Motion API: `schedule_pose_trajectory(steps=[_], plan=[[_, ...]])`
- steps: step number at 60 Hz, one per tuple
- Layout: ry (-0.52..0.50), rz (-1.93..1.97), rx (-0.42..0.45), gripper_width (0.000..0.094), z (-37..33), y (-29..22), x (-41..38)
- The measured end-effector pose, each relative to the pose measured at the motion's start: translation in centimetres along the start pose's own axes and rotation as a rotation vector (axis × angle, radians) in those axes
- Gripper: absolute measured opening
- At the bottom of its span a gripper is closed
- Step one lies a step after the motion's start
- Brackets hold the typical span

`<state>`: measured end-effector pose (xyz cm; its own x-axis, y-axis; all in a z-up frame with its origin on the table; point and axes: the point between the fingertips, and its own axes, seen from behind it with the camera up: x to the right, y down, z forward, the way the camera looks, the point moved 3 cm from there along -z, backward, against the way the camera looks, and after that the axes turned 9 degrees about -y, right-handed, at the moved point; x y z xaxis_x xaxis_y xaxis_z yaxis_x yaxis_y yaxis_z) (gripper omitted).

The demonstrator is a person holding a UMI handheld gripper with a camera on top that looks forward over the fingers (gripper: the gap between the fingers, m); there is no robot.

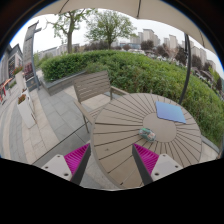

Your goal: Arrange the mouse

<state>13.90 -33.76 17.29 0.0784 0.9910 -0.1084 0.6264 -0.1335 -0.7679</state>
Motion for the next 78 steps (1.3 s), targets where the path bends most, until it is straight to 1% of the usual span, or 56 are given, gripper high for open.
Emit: schedule_pose_trajectory(steps=[8,11,18,27,42,48,56,61,64,66,68,72,73,75,78], plan=[[0.155,0.073,0.007,0.0863,-0.1,0.9,7.2],[0.195,0.094,0.017,0.0864,0.1,1.8,9.9],[0.249,0.126,0.049,0.0863,1.9,2.4,13.7],[0.265,0.153,0.069,0.0865,6.4,3.4,17.1],[0.278,0.14,0.071,0.0857,14.5,4.8,21.9],[0.26,0.14,0.076,0.086,17.1,4.3,23.1],[0.261,0.113,0.084,0.0847,19.2,2.6,24.9],[0.258,0.113,0.069,0.0839,20.3,2.0,25.8],[0.246,0.117,0.067,0.0796,20.4,1.7,26.1],[0.24,0.115,0.059,0.0791,20.5,1.7,26.0],[0.224,0.115,0.059,0.075,20.6,1.7,25.8],[0.2,0.104,0.056,0.0638,20.7,1.7,25.6],[0.191,0.1,0.055,0.0591,20.8,1.7,25.4],[0.163,0.083,0.052,0.0441,21.0,1.6,24.7],[0.166,0.058,0.032,0.0427,20.9,1.6,24.6]])
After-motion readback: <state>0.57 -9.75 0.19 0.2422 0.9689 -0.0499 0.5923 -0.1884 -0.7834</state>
